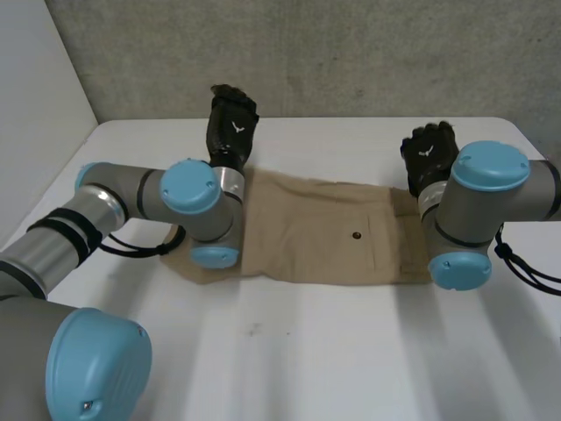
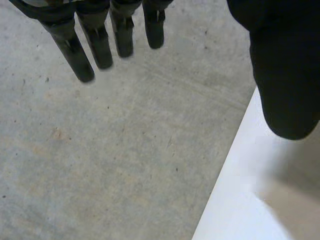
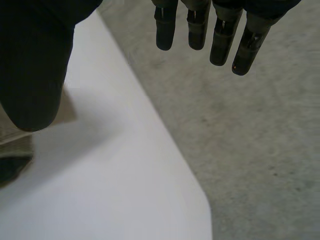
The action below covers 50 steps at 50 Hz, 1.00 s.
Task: Fold the shorts.
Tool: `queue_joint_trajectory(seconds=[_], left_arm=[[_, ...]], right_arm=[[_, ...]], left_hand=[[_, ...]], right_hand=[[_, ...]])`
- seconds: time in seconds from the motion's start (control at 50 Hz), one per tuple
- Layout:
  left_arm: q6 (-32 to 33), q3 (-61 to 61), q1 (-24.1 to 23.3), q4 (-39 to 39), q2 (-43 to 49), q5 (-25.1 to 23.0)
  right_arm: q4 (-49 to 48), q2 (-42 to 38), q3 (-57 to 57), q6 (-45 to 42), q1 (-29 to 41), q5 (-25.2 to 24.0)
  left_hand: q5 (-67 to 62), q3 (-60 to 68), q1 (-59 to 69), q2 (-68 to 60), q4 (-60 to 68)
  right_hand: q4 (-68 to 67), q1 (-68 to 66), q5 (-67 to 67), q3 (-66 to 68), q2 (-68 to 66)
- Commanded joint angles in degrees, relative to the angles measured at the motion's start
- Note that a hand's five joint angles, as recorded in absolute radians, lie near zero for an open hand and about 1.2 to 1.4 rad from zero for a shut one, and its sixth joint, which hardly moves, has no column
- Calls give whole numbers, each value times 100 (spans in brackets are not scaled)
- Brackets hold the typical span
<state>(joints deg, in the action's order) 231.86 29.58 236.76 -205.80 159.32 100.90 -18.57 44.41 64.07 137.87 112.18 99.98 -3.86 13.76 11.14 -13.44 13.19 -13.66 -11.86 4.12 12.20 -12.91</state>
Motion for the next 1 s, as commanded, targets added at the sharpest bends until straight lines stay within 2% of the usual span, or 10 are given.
queue_joint_trajectory(seconds=[0.02, 0.08, 0.16, 0.26, 0.38, 0.52, 0.7, 0.74, 0.8, 1.0], left_arm=[[-123, 916, -235, -92, -732, 481], [-325, 1479, -235, -109, -1244, 632], [-1106, 2542, -218, -74, -2210, 510], [-2493, 4157, -139, -39, -3553, -218], [-3471, 5714, 186, -22, -4794, -764], [-3920, 6780, 415, -13, -5464, -747], [-4175, 7457, 591, -22, -5684, -739], [-4175, 7484, 591, -22, -5684, -739], [-4175, 7501, 591, -22, -5684, -739], [-4184, 7510, 591, 31, -5798, -747]], right_arm=[[3, 1156, 764, 959, -38, -49], [222, 1745, 1239, 1355, -56, -329], [687, 2265, 1836, 1672, -82, -900], [1110, 2555, 2513, 1927, -301, -1428], [1084, 2705, 3401, 2050, -522, -1649], [285, 2608, 4008, 2042, -610, -1684], [-744, 1870, 4105, 1892, -618, -1640], [-788, 1747, 4070, 1831, -618, -1614], [-850, 1668, 4052, 1682, -662, -1587], [-578, 2362, 4070, 690, -1286, -1473]], left_hand=[[386, -376, -114, 344, -319], [386, -376, -114, 344, -319], [386, -376, -114, 344, -319], [386, -376, -114, 344, -319], [386, -376, -114, 344, -319], [381, -371, -110, 339, -315], [381, -371, -110, 339, -315], [381, -371, -110, 339, -315], [381, -371, -110, 339, -315], [386, -376, -114, 344, -319]], right_hand=[[366, 186, -412, -220, 291], [366, 186, -412, -220, 291], [366, 186, -412, -220, 291], [366, 186, -412, -220, 291], [-45, -226, -1, 191, -121], [-919, -1100, 873, 1065, -994], [-2769, -2950, 2723, 2915, -2845], [-3523, -3704, 3477, 3669, -3599], [-6627, -6808, 6581, 6773, -6702], [-6634, -6814, 6588, 6780, -6709]])
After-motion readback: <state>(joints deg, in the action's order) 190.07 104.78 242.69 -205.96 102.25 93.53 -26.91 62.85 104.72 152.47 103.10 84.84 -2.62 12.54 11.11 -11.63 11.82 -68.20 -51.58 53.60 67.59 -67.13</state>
